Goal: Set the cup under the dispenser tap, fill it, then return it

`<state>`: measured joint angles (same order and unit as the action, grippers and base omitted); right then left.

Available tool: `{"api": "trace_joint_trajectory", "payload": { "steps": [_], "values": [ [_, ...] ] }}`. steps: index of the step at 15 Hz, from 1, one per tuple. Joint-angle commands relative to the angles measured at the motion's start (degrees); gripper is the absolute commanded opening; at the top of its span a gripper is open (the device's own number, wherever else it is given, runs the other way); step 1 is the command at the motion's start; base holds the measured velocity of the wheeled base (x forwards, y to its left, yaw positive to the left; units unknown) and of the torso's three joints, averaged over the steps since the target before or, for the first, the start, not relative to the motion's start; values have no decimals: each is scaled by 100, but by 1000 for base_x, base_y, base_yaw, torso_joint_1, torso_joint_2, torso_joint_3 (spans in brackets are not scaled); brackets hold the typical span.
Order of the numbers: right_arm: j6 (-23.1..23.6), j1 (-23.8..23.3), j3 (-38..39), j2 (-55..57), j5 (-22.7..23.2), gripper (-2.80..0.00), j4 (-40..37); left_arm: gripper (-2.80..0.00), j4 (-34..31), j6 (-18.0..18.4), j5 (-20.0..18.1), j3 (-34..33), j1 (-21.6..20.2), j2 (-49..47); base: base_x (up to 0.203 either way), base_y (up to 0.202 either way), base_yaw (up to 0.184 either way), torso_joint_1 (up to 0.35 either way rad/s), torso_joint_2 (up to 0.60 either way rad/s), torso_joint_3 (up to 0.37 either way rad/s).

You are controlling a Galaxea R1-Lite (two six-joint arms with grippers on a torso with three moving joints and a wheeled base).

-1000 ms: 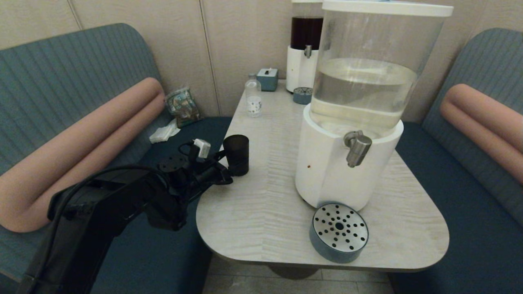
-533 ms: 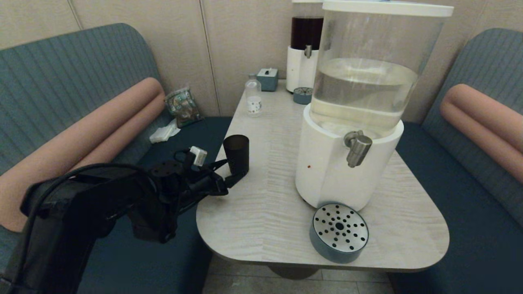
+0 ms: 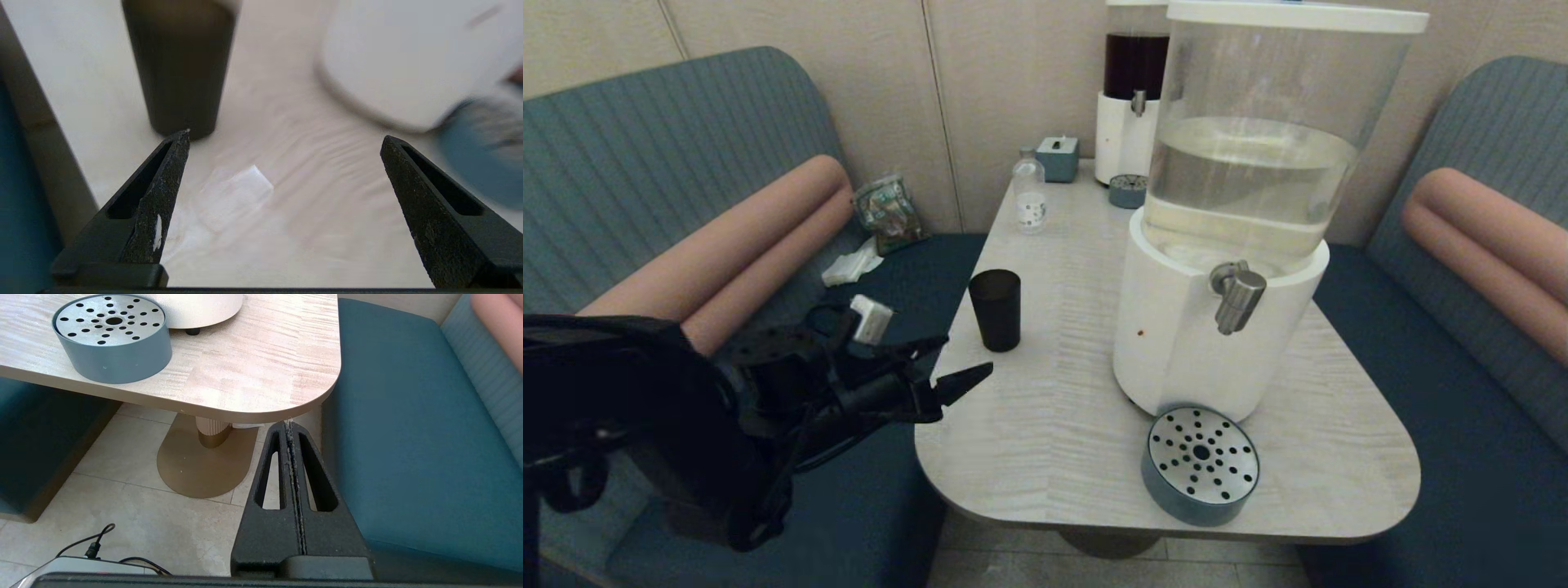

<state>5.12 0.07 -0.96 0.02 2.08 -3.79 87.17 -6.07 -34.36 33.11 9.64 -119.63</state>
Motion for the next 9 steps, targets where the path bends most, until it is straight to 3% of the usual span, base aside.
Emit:
{"api": "trace_joint_trajectory", "payload": {
  "steps": [1,5,6,9],
  "values": [
    [7,0,0,-11,2,-280,1,0,49,-42,-8,-562,2,1529,0,0,0,0,0,0],
    [7,1,0,-11,2,-280,1,0,49,-130,339,-1767,3,3758,0,0,0,0,0,0],
    [7,-4,0,-11,2,-280,1,-280,47,-146,450,-2055,3,4206,0,0,0,0,0,0],
    [10,1,0,-11,2,-280,1,-280,-174,-249,755,-2646,-5,5454,0,0,0,0,0,0]
  ]
}}
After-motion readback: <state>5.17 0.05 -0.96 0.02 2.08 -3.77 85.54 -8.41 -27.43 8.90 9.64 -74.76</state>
